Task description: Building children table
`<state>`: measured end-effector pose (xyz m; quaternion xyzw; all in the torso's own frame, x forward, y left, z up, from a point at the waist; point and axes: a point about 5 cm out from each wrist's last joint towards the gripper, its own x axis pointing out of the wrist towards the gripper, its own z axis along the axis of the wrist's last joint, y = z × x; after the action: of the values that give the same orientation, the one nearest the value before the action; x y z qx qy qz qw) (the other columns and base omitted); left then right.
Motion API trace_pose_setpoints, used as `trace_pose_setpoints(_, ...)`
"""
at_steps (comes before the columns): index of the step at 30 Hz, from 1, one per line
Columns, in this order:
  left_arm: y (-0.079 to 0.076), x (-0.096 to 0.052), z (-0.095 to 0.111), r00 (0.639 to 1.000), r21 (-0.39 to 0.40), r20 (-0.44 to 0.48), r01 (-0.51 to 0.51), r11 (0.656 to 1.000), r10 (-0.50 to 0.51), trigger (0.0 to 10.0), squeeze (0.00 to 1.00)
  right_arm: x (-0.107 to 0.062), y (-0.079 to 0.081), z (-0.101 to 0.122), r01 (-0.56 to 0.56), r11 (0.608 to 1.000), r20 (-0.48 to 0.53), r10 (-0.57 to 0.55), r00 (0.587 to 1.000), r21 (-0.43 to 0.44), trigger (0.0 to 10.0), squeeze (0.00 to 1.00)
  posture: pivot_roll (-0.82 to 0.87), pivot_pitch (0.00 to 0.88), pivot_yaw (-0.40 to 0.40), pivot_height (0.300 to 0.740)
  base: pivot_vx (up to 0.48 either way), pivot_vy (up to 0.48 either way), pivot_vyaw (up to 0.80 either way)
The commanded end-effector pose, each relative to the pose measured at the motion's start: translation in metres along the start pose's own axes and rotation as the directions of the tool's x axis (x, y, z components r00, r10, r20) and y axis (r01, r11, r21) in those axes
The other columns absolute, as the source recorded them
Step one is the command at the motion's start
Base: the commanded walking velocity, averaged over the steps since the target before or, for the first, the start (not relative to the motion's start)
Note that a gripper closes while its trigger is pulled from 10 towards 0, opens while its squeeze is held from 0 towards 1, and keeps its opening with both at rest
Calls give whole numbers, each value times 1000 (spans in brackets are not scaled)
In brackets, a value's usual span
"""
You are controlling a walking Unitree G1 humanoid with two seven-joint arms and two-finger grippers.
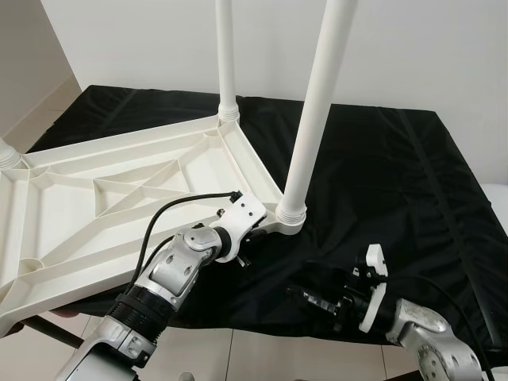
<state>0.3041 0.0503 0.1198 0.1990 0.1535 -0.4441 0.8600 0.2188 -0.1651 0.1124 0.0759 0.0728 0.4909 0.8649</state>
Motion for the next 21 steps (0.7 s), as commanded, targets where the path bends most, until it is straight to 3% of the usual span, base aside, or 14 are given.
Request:
trace_pose_setpoints(1, -5, 2, 1, 995, 68, -25, 98, 993, -96, 10000, 0, 0, 0, -3, -11, 1000, -8, 11, 1000, 24, 10000, 0, -43, 0, 21, 740, 0, 0, 0)
trace_pose_setpoints(13, -20, 14, 14, 980, 185, -20, 196, 963, -196, 10000, 0, 1, -1, 0, -57, 998, -17, 57, 998, 19, 10000, 0, -51, 10, 27, 740, 0, 0, 0)
trace_pose_setpoints(21, -37, 22, 21, 957, 284, -31, 286, 915, -289, 10000, 0, 2, -2, 1, -76, 997, -25, 76, 997, 15, 10000, 0, -55, 15, 33, 740, 0, 0, 0)
